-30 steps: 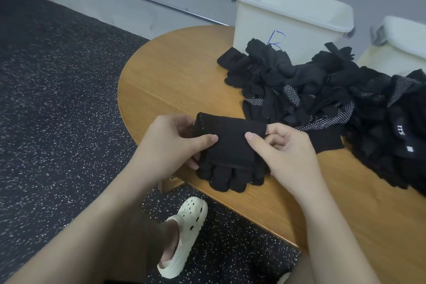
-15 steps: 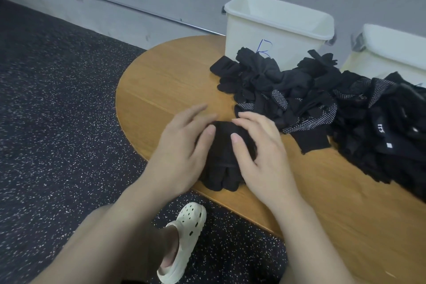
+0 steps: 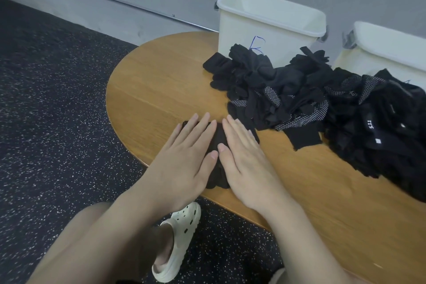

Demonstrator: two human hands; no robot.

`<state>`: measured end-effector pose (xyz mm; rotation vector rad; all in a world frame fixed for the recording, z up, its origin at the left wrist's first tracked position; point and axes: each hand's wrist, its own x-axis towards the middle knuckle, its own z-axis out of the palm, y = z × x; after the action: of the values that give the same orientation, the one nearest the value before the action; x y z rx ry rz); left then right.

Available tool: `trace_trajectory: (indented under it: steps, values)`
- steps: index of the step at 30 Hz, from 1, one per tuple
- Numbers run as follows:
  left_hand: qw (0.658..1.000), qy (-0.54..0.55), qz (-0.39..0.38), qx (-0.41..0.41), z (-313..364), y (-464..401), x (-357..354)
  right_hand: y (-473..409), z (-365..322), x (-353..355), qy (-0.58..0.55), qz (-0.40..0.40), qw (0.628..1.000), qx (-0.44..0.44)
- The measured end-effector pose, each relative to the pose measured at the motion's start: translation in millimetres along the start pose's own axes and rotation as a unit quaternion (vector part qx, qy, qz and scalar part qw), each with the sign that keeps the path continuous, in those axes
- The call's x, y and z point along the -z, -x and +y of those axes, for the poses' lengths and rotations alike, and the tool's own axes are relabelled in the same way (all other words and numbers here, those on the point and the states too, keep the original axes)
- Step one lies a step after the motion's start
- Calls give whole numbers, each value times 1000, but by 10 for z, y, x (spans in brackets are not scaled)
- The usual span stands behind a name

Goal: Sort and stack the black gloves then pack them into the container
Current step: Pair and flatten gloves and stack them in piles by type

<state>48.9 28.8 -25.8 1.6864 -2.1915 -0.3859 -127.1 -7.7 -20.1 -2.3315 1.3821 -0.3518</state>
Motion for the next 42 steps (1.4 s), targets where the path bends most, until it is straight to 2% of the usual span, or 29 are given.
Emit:
trace_trajectory:
  steps: [6,11,15,19,22,24,26,30,34,42]
  values:
    - [1000,11,0,8,-11,-24,-22,-22,3,-67,20,29,999,-2]
    - [997,-69,21,-13,-74,-96,-53,-29,-17,-74,28,39,999,-15]
    - [996,-80,40,-13,-28,-74,-60,8,-32,-74,30,52,998,-13]
    - [989,-95,114,13,171,46,-42,128,-21,55,-51,56,997,-17]
    - [985,-71,156,-20,504,126,-101,341,158,211,-120,134,982,-49]
    - [984,-65,148,-74,733,115,-205,489,378,304,-108,210,969,-71]
    - [985,-60,120,-111,887,35,-321,596,636,388,-87,242,961,-99]
    - [987,-19,85,-131,1026,-280,-565,690,1017,512,-37,231,964,-125]
    - [986,-16,64,-151,1203,-634,-714,659,1189,551,-2,219,970,-103]
    - [995,-34,35,-86,1320,-782,-863,648,1350,526,-29,215,971,-100]
